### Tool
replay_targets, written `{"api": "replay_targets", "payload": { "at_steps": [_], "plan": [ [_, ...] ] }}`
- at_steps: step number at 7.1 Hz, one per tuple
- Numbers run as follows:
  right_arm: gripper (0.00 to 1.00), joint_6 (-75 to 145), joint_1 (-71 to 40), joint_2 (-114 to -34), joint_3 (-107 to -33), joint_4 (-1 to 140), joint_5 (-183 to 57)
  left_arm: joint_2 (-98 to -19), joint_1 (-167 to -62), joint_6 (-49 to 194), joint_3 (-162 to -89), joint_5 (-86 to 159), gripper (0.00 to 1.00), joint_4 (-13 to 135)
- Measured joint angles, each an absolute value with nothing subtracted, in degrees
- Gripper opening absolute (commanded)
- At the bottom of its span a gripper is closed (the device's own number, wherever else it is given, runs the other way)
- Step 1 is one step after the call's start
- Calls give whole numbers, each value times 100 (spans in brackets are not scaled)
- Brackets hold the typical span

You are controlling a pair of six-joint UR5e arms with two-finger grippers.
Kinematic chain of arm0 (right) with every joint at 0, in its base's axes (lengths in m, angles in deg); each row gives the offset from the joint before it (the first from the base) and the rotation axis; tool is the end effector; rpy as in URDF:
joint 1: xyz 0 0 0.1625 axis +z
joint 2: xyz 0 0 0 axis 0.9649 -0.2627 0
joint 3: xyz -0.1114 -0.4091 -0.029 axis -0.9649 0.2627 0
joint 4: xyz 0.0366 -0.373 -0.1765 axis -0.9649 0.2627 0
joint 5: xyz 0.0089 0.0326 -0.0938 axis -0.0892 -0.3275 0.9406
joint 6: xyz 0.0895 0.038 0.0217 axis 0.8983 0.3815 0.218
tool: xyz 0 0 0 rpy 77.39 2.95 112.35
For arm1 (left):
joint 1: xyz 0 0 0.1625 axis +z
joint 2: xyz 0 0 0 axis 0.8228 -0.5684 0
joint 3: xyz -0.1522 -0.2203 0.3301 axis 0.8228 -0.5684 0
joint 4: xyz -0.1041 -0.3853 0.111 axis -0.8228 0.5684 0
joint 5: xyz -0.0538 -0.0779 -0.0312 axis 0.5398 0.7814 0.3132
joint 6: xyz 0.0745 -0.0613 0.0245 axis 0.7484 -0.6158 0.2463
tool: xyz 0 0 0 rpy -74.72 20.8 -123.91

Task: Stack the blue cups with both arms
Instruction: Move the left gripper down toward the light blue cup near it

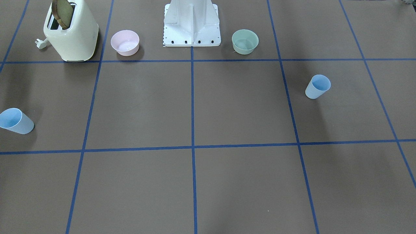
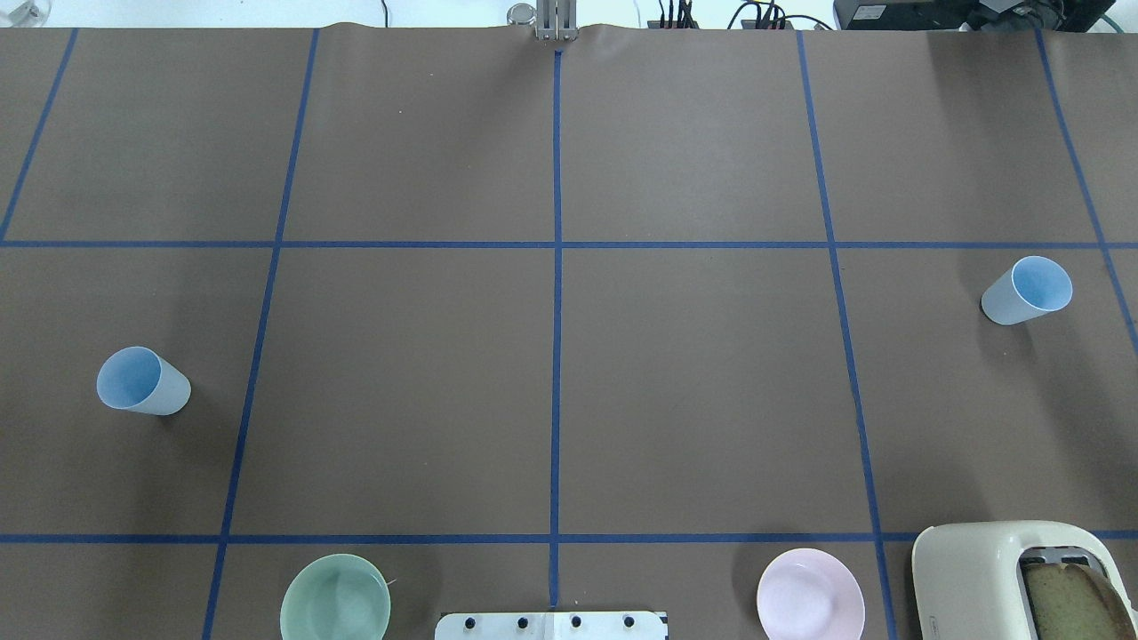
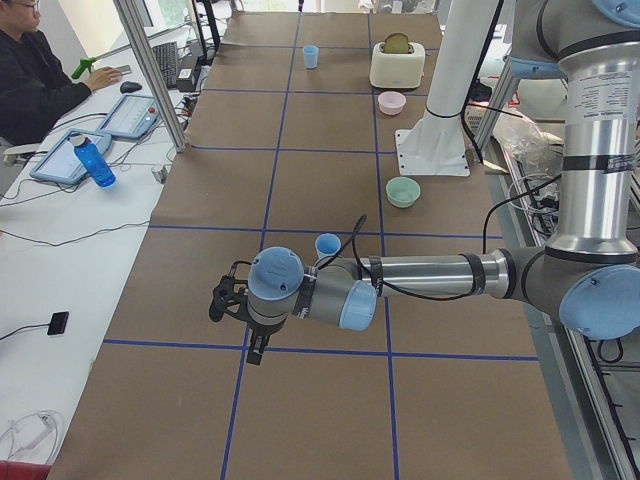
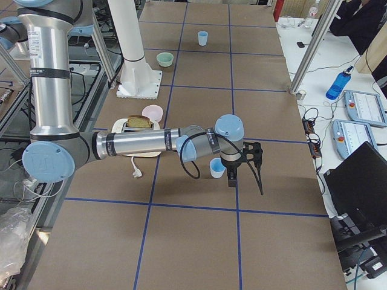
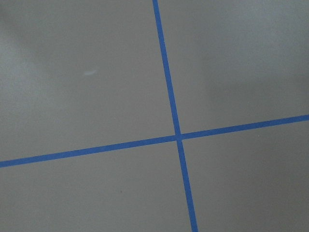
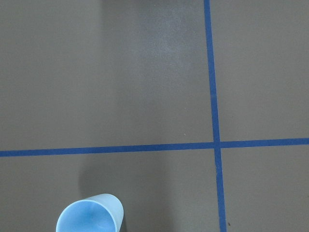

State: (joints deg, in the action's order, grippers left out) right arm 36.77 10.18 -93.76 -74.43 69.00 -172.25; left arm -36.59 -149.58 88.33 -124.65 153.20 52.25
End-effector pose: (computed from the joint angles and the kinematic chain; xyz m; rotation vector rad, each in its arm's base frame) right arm 0.0211 -0.5138 0.5689 0.2032 -0.7863 0.0797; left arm -0.0948 -0.4816 0.6409 0.2876 0.8231 0.0587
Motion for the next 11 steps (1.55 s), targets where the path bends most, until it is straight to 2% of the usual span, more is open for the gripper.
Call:
{"api": "replay_targets", "payload": {
  "at_steps": [3,8,11],
  "plan": [
    [100,3715,997,-9473,-7493,6834,-17289,-3678,-14797,8225,-12769,15294,97,5207],
    [100,3717,733,-9529,-7515,6784,-17319,-3715,-13849,6978,-13261,15225,97,5253],
    [100,3720,349,-9347,-7632,7413,-17353,-3630,-12967,5479,-13407,15004,97,6223]
  ]
}}
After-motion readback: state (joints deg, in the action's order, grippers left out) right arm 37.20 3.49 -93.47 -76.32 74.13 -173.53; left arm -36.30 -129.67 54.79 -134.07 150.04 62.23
